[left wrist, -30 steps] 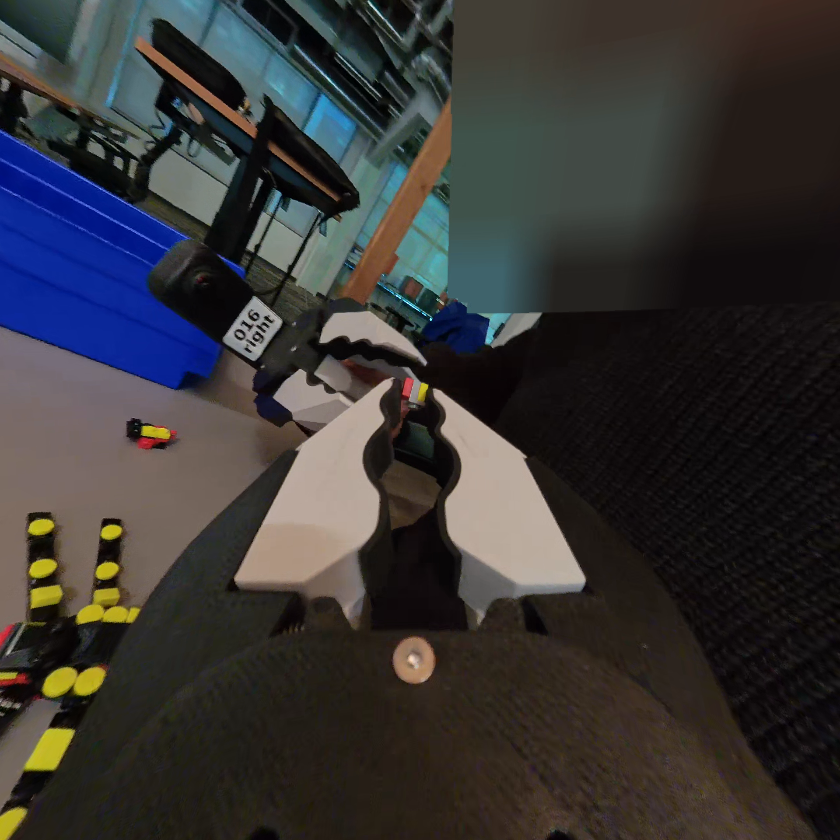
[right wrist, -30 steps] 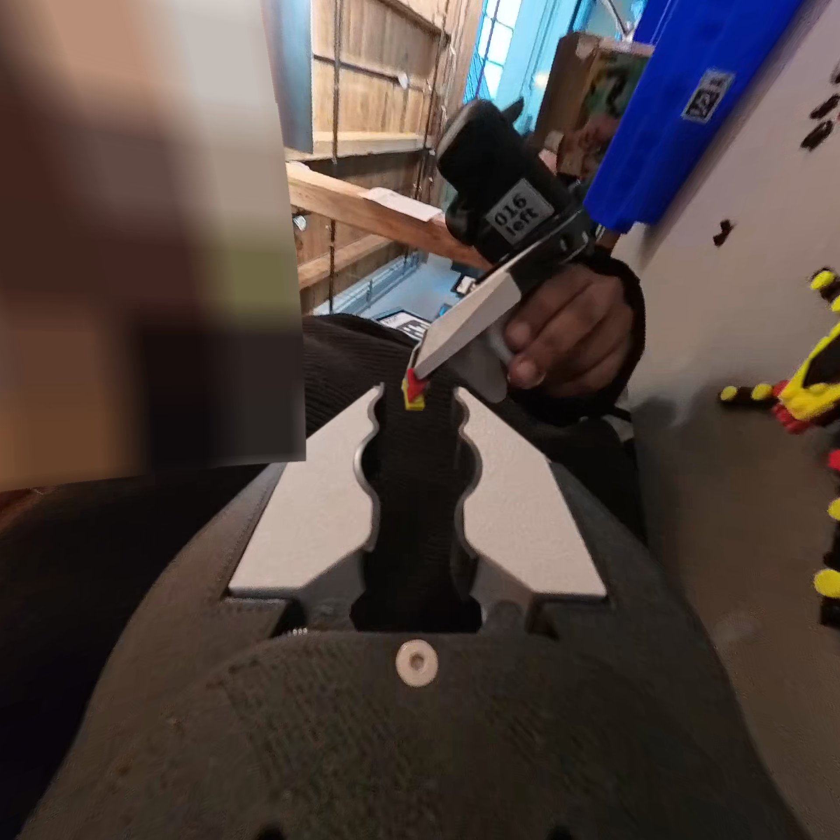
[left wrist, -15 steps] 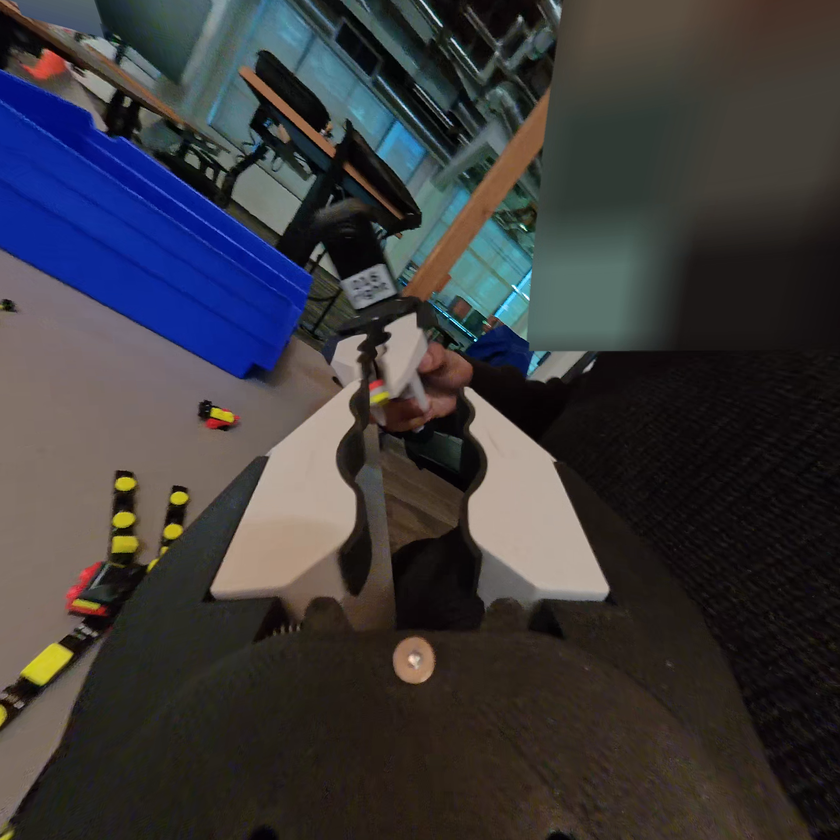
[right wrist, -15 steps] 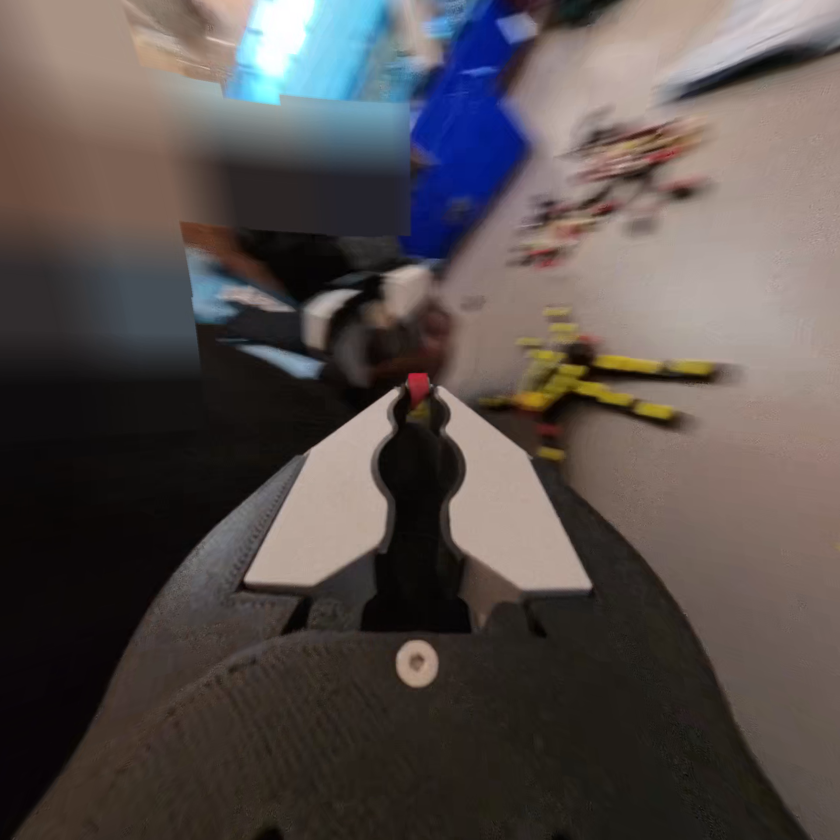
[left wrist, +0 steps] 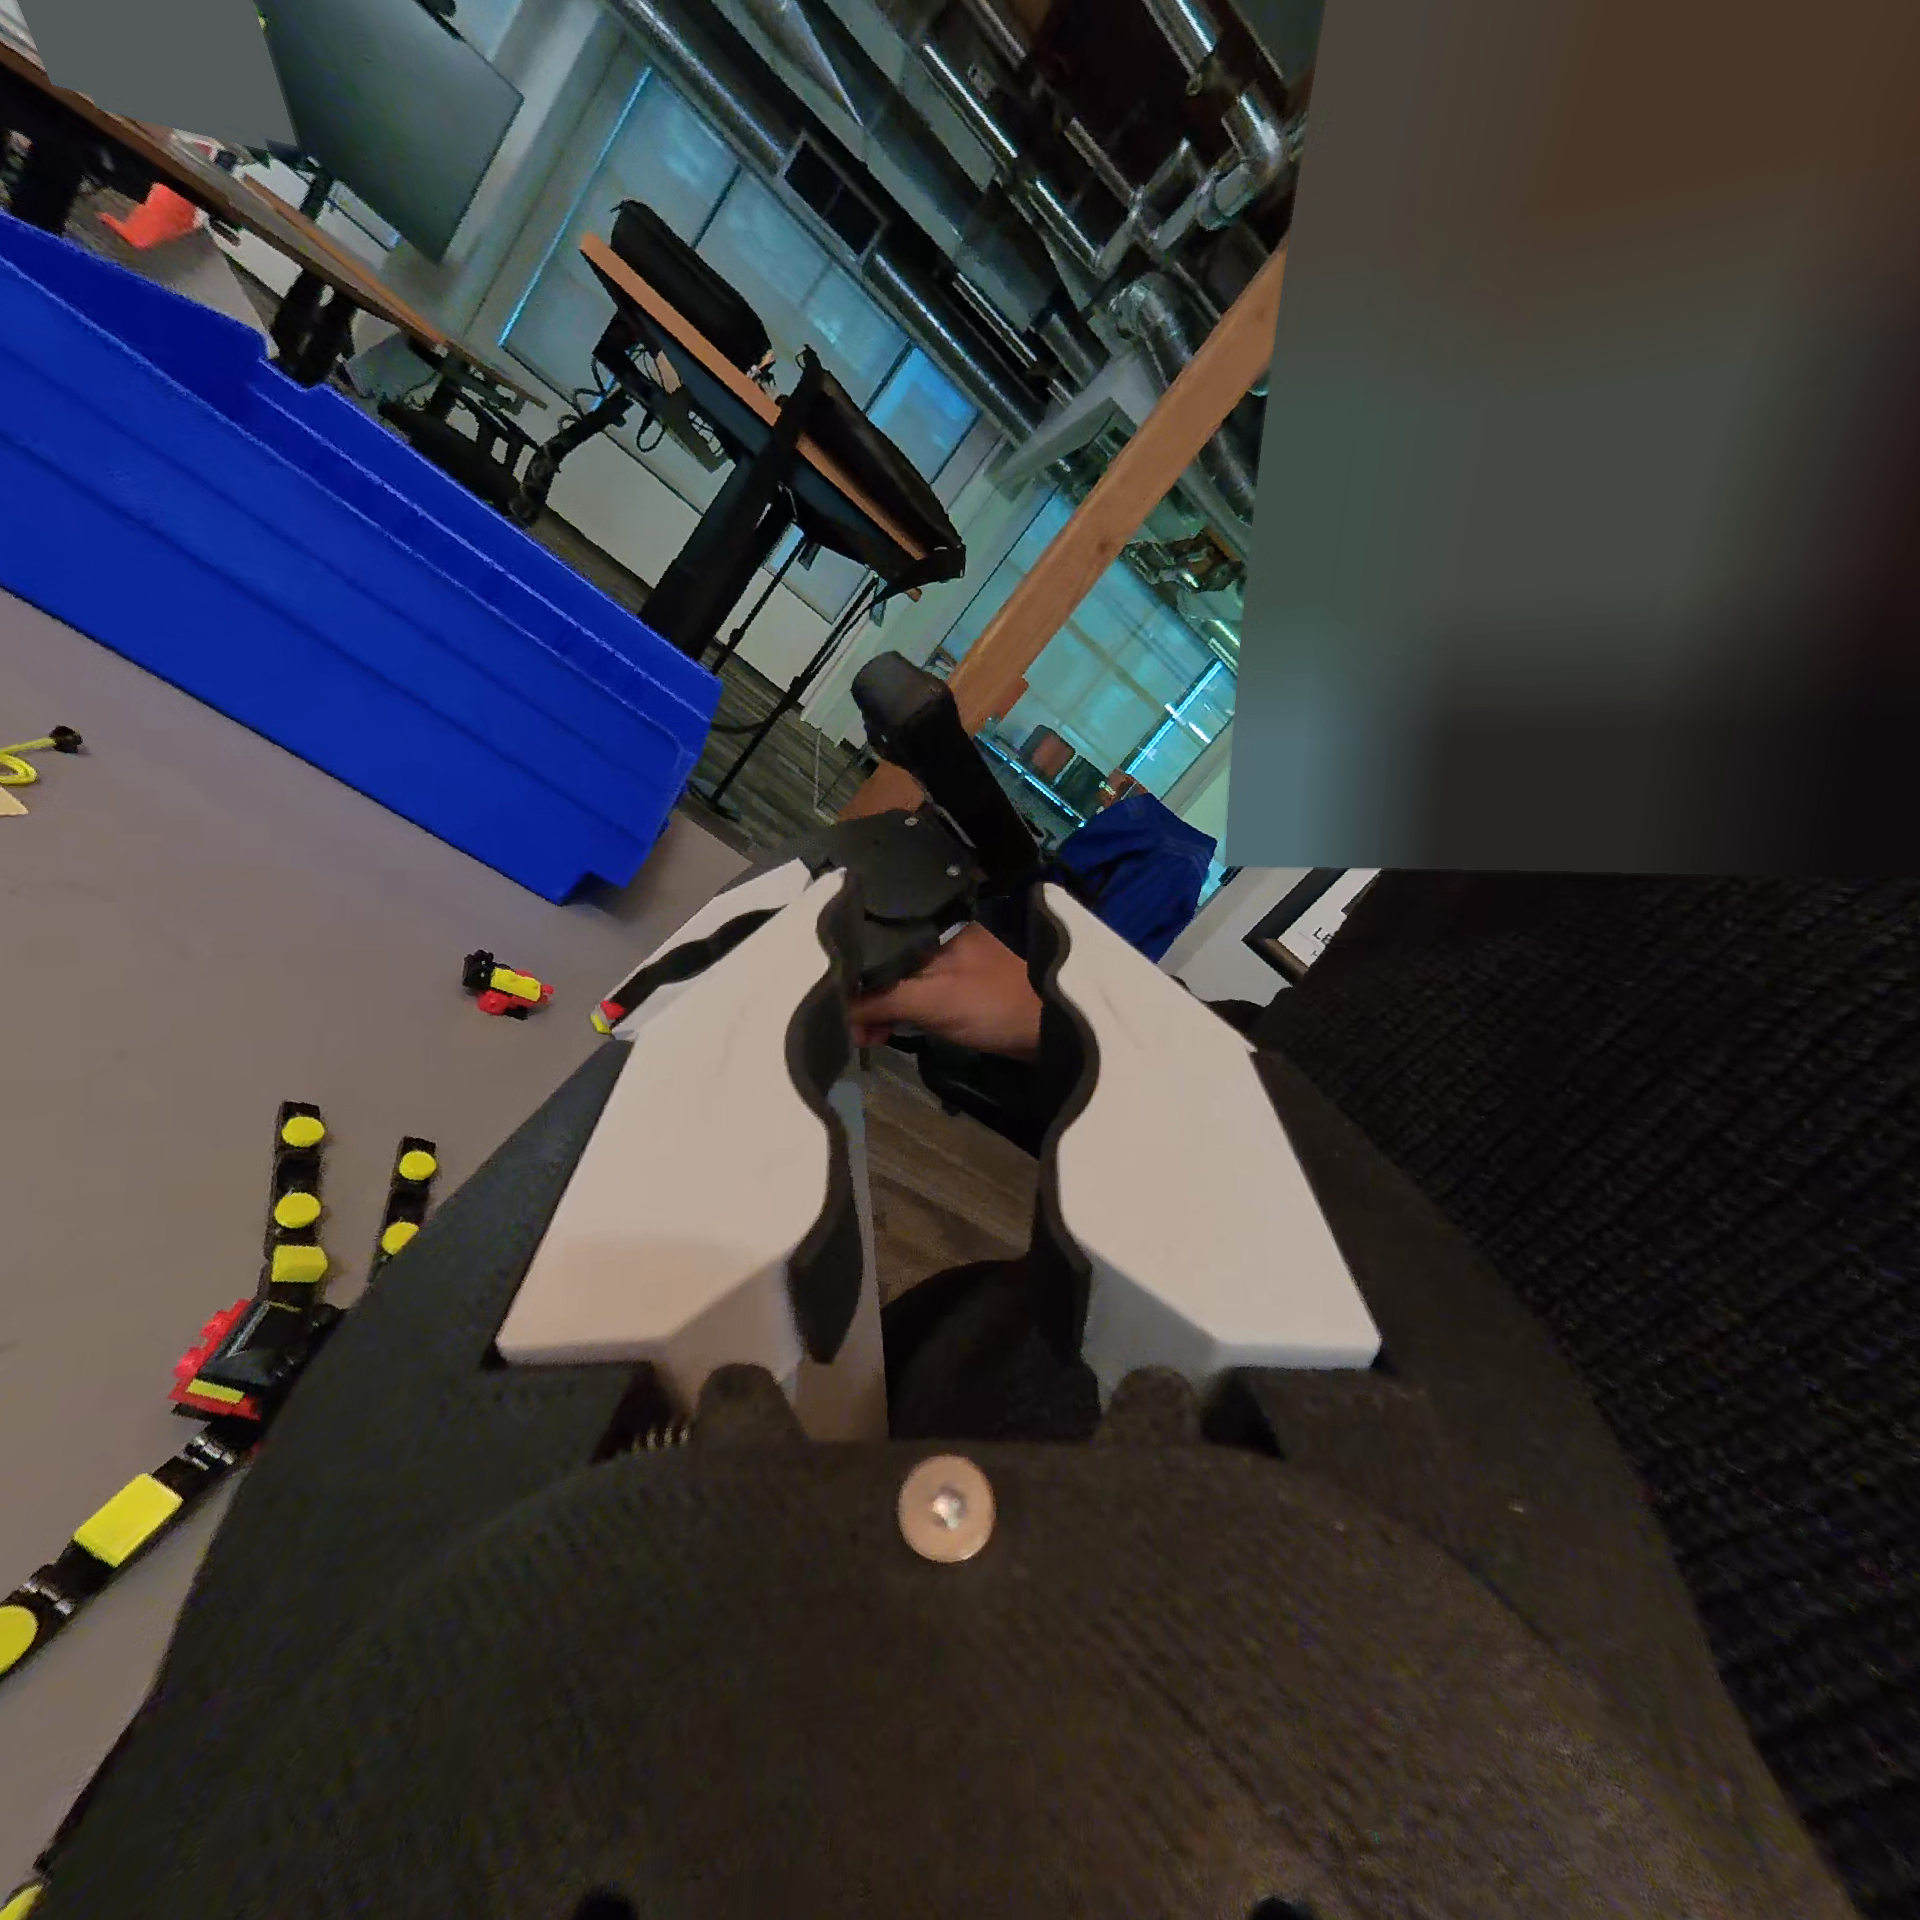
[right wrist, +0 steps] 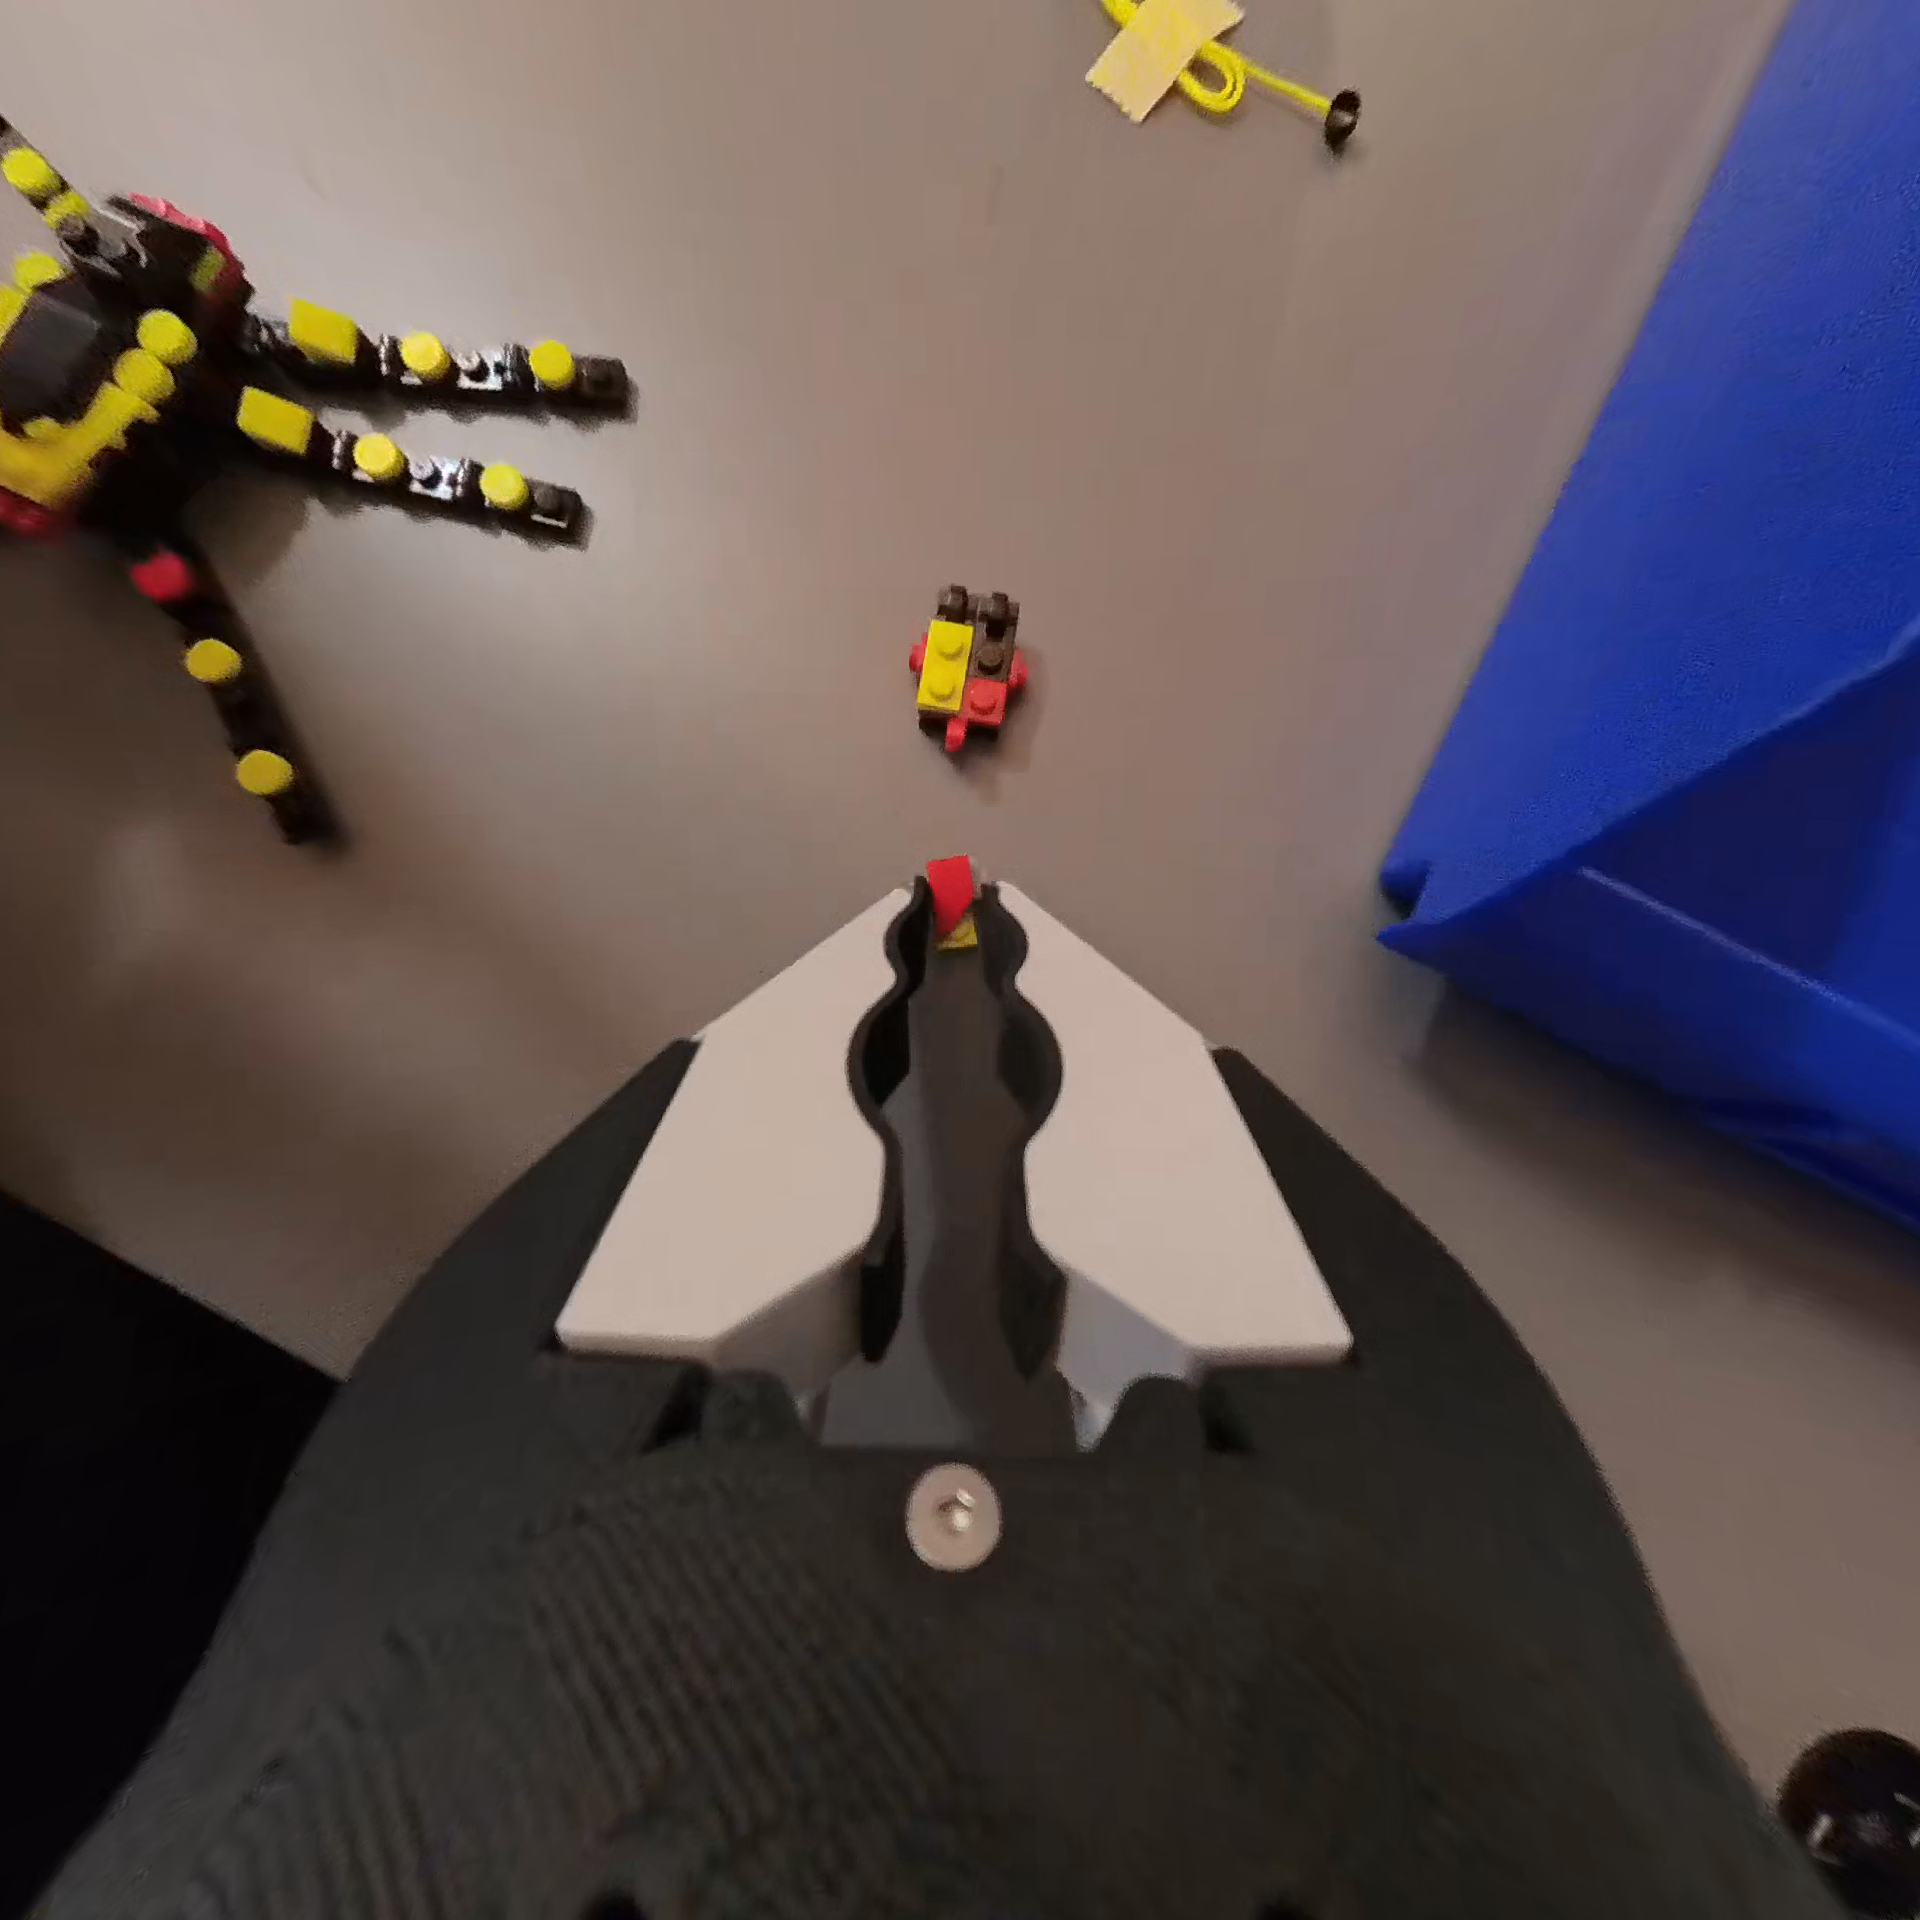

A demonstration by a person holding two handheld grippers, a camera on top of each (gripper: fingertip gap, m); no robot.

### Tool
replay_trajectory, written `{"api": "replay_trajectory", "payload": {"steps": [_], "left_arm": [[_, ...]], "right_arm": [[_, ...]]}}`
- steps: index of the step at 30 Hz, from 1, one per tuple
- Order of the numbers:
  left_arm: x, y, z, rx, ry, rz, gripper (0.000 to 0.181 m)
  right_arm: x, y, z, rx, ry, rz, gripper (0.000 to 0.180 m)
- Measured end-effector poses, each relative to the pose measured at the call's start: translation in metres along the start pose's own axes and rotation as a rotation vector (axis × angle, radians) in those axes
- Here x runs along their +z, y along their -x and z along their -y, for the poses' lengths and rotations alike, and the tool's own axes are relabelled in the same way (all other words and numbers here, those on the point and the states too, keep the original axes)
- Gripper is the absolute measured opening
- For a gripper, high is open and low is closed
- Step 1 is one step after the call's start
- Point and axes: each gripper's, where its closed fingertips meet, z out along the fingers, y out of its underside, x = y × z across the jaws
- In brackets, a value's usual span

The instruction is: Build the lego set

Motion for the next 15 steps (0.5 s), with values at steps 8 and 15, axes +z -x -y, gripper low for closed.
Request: {"api": "replay_trajectory", "payload": {"steps": [8,15], "left_arm": [[0.001,0.002,-0.002,-0.009,0.007,0.002,0.027],[0.002,0.001,-0.004,-0.011,0.014,-0.001,0.025]], "right_arm": [[-0.012,0.005,0.007,0.001,-0.043,0.085,0.036],[-0.008,0.0,0.01,-0.05,-0.001,0.143,0.028]]}}
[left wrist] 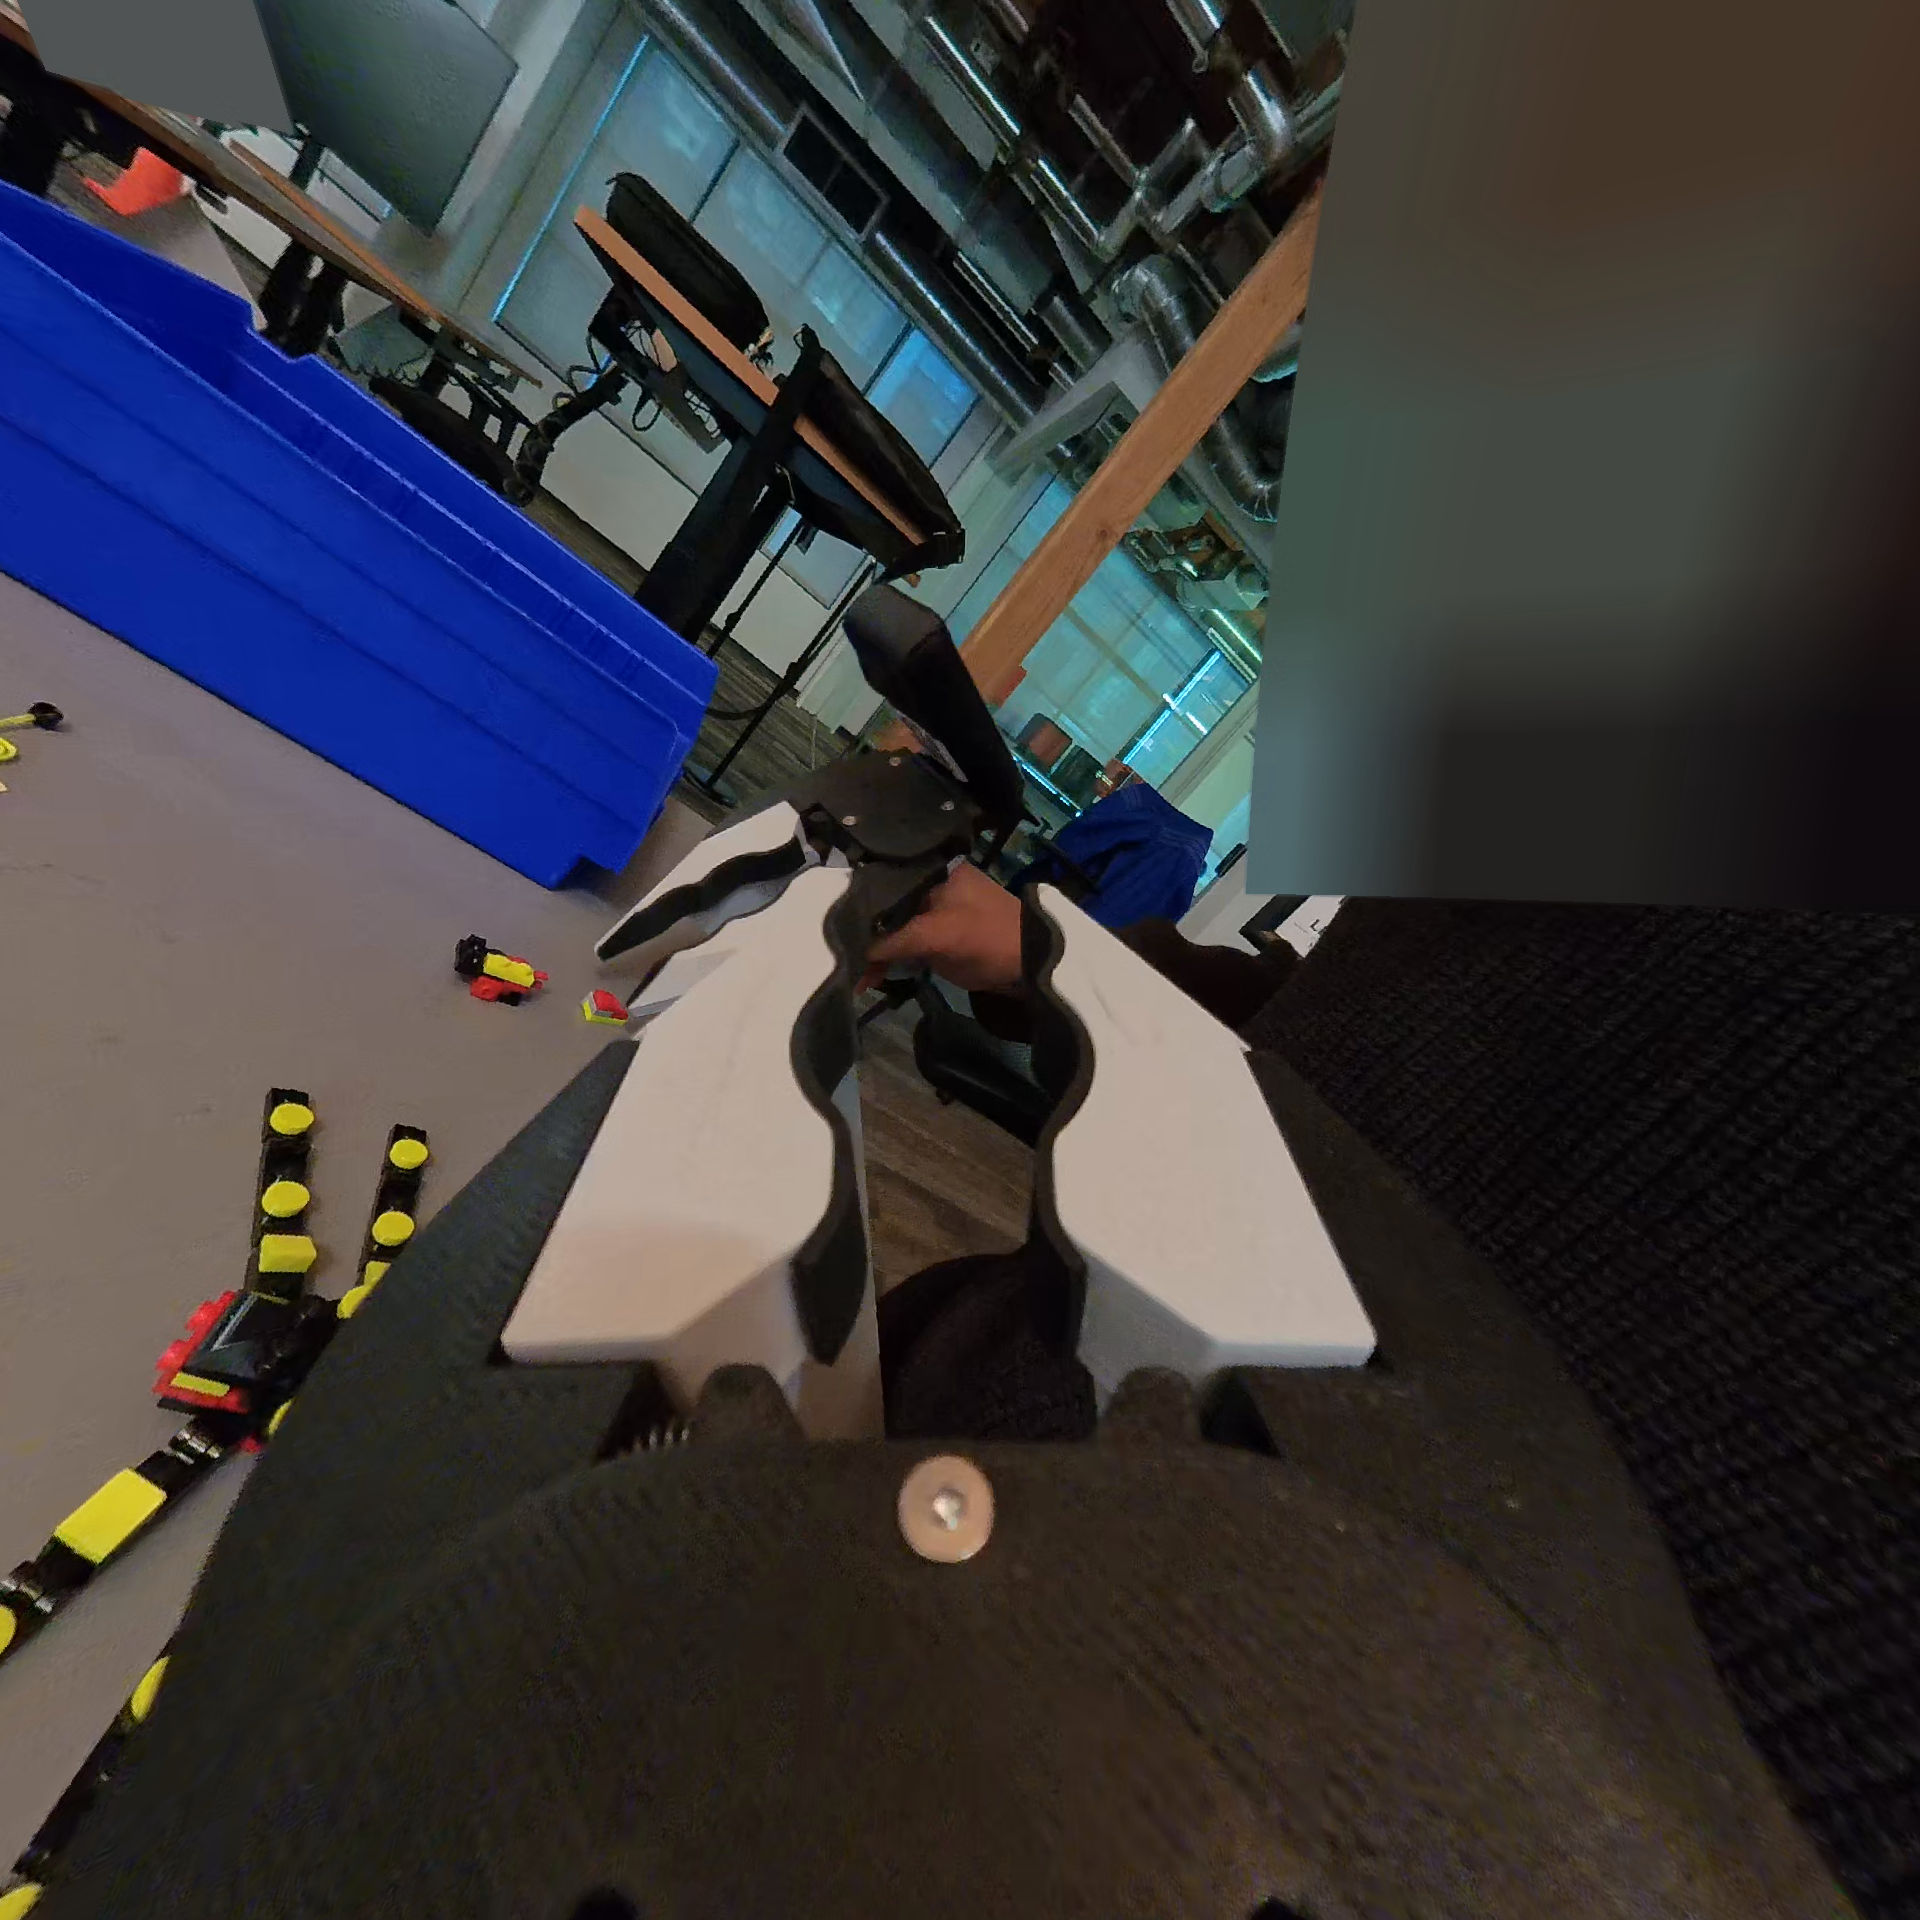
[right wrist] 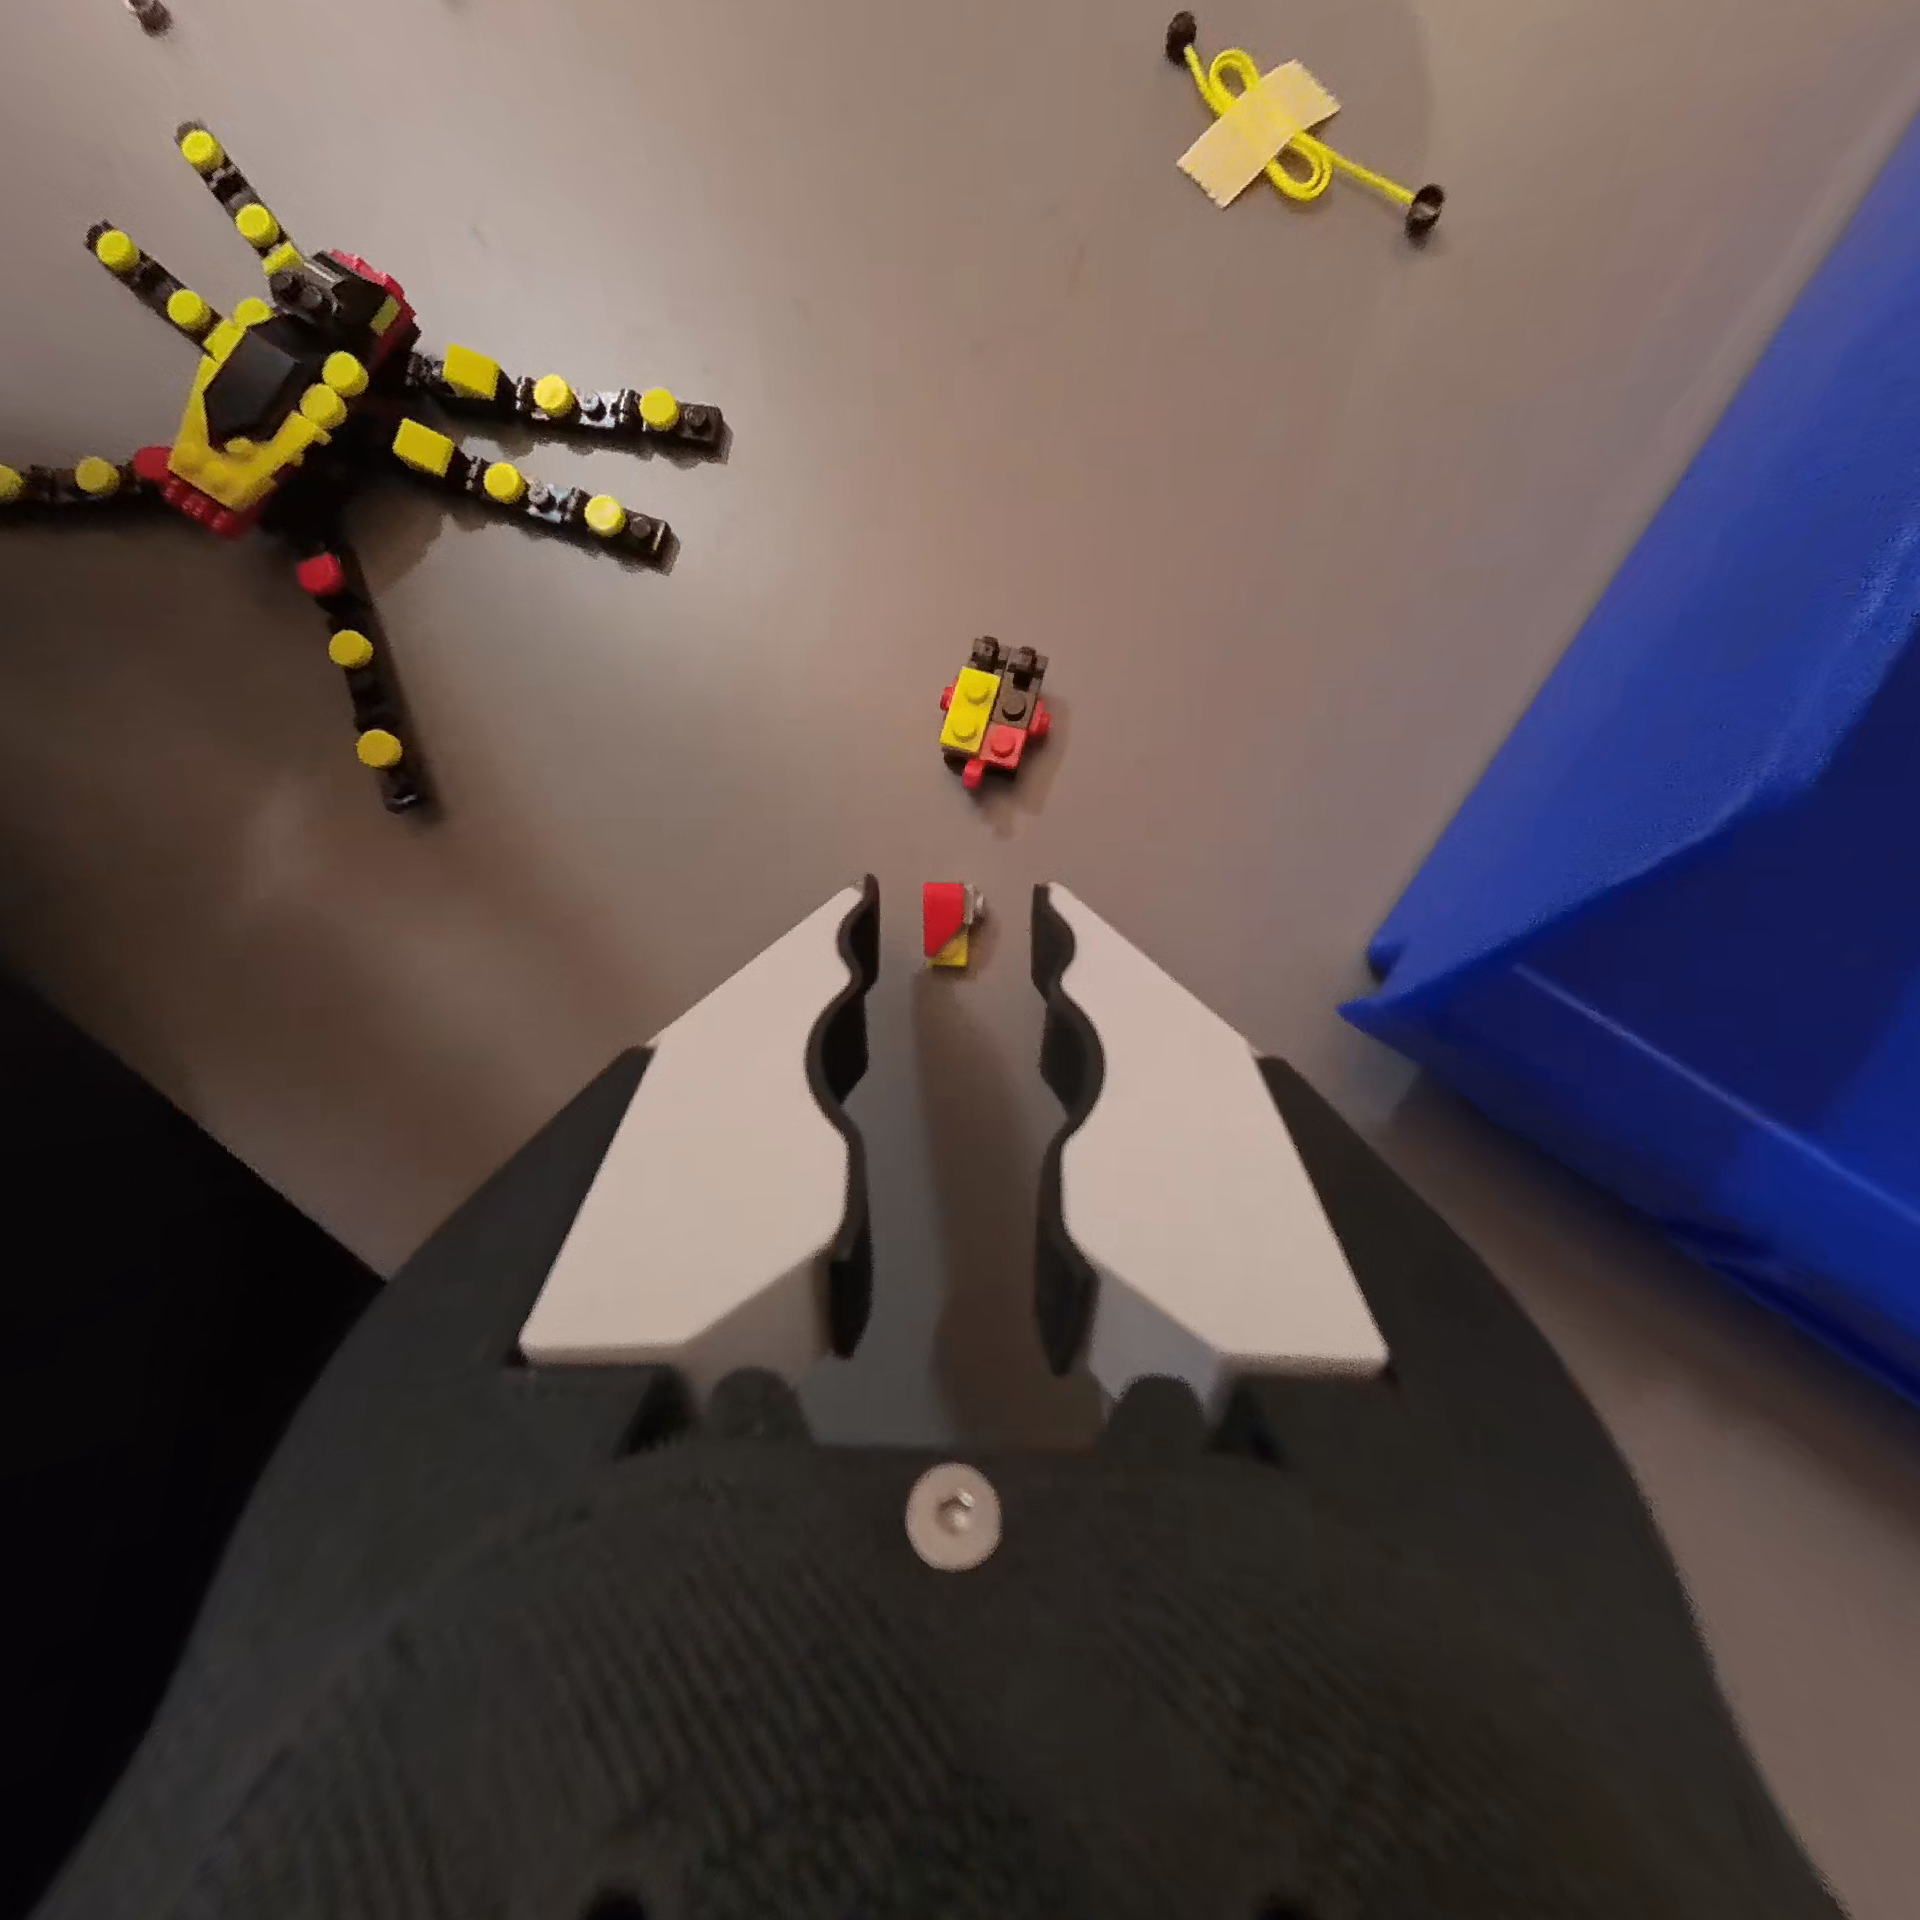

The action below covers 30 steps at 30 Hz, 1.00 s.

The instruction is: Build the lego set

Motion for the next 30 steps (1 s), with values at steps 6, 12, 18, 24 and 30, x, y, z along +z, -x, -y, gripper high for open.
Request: {"api": "replay_trajectory", "payload": {"steps": [6,12,18,24,30], "left_arm": [[-0.003,0.003,0.003,-0.009,-0.011,0.005,0.024],[-0.005,0.007,0.004,-0.031,-0.024,0.007,0.022],[-0.008,0.009,0.007,-0.054,-0.041,0.005,0.021],[-0.01,0.01,0.01,-0.077,-0.059,-0.004,0.021],[-0.013,0.011,0.014,-0.092,-0.081,-0.014,0.02]], "right_arm": [[0.01,-0.001,-0.008,-0.033,0.079,0.016,0.014],[0.012,-0.003,-0.004,-0.013,0.086,0.003,0.01],[0.01,-0.013,0.023,0.141,0.02,-0.035,0.01],[0.02,-0.014,0.029,0.208,0.06,-0.048,0.01],[0.025,-0.015,0.031,0.216,0.083,-0.052,0.01]]}}
